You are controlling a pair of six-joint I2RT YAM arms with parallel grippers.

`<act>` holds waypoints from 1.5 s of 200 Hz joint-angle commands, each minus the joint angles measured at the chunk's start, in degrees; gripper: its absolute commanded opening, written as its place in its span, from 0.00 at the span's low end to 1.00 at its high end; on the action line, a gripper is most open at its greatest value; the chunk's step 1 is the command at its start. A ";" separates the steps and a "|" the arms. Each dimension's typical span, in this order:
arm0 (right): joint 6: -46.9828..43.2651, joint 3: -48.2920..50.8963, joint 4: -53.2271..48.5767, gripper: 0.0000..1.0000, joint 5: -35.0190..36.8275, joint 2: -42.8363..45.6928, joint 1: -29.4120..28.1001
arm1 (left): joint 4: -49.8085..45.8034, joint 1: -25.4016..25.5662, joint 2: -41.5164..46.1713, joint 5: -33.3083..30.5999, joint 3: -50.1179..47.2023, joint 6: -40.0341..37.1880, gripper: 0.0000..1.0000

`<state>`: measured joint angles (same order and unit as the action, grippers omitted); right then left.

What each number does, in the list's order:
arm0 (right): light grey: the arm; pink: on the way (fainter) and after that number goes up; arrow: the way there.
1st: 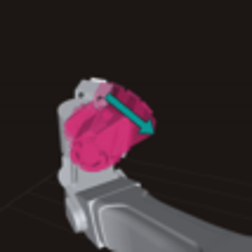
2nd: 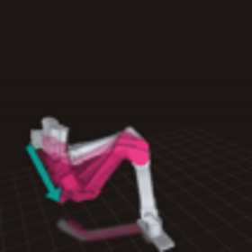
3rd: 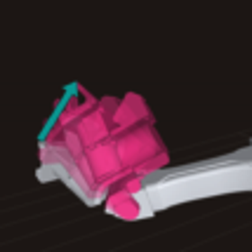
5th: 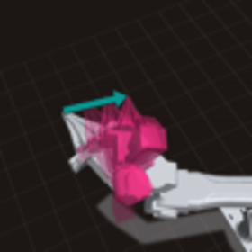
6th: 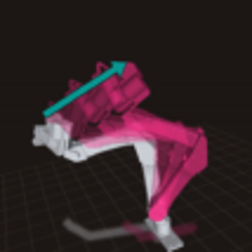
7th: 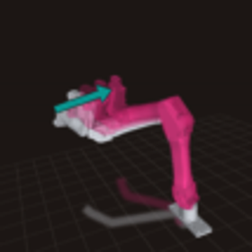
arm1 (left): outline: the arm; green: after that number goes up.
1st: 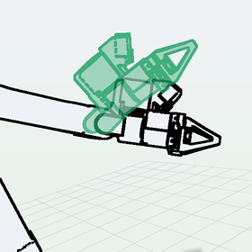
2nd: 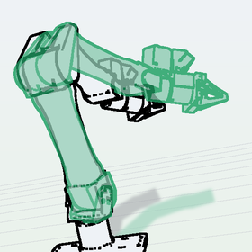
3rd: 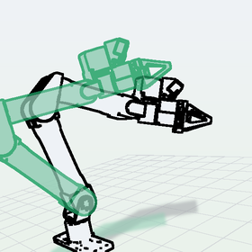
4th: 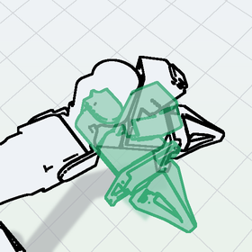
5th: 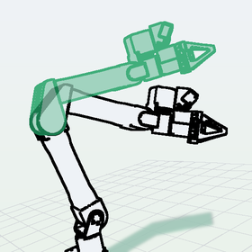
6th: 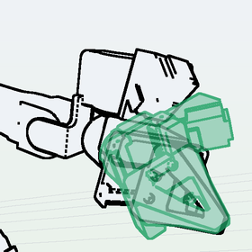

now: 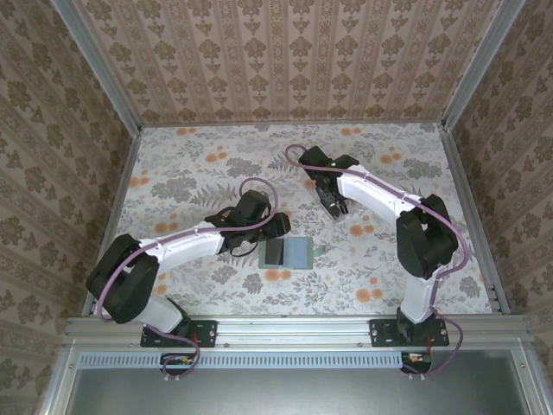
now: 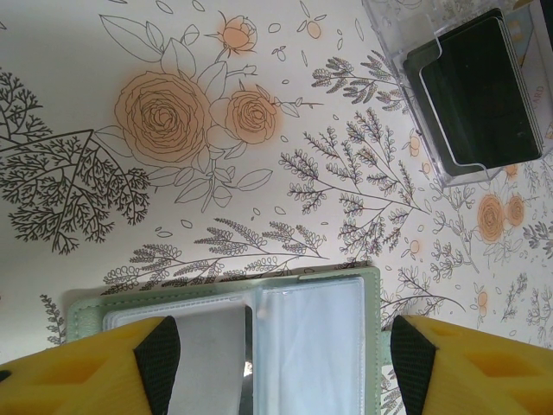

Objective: Put the credit cards into the card holder
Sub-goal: Pick up the credit card from the storage box.

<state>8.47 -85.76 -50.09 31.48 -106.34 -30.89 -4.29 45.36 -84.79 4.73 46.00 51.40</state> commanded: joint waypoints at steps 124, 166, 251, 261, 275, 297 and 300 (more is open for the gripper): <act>-1.30 -0.31 0.51 0.05 -8.46 8.33 0.66 | -0.45 0.40 0.23 -0.04 0.32 0.02 0.69; 0.27 -0.38 -0.30 0.00 -11.91 10.35 1.08 | -0.46 0.38 0.32 0.07 0.75 0.01 0.68; 29.16 17.22 22.75 0.00 -51.76 26.10 6.11 | 18.72 -4.83 6.14 9.45 -7.33 10.60 0.69; 32.06 19.61 26.43 0.00 -54.91 26.28 6.11 | 21.10 -5.69 6.69 10.77 -8.22 11.66 0.70; 36.00 22.41 30.84 0.00 -58.11 26.30 6.11 | 24.87 -6.72 7.18 12.98 -9.35 13.14 0.71; 41.18 27.00 38.04 0.00 -62.45 28.07 6.11 | 29.41 -7.79 6.95 15.78 -9.98 14.60 0.72; 41.67 27.50 38.65 0.00 -62.63 28.18 6.09 | 29.69 -7.87 6.85 16.07 -9.92 14.61 0.72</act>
<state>40.29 -61.91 -22.83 -21.89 -80.18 -24.77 17.06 38.41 -79.02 15.62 36.88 62.74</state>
